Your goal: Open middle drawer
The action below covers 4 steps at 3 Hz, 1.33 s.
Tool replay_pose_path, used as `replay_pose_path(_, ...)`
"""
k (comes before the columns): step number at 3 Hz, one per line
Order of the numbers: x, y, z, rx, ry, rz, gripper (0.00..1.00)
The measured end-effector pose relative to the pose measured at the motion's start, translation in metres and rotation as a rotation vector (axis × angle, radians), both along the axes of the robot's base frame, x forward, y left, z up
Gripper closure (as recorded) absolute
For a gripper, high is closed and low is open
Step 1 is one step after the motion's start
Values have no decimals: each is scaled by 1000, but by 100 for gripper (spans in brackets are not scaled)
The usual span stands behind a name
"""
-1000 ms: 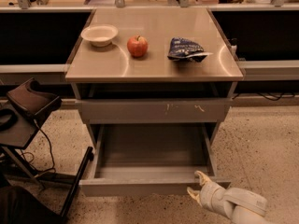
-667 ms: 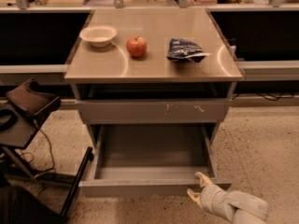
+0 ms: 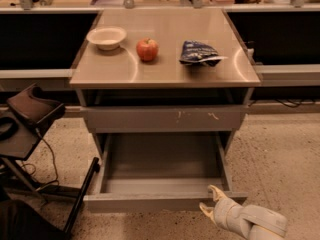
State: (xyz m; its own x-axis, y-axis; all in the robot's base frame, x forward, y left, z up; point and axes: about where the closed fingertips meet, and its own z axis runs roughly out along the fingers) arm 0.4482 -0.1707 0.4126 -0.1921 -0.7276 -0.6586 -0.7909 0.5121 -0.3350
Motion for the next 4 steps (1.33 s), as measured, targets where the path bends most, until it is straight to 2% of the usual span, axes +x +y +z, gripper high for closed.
replay_pose_path(1, 0, 0, 0, 0, 0, 0, 73)
replay_pose_path(4, 0, 0, 0, 0, 0, 0, 4)
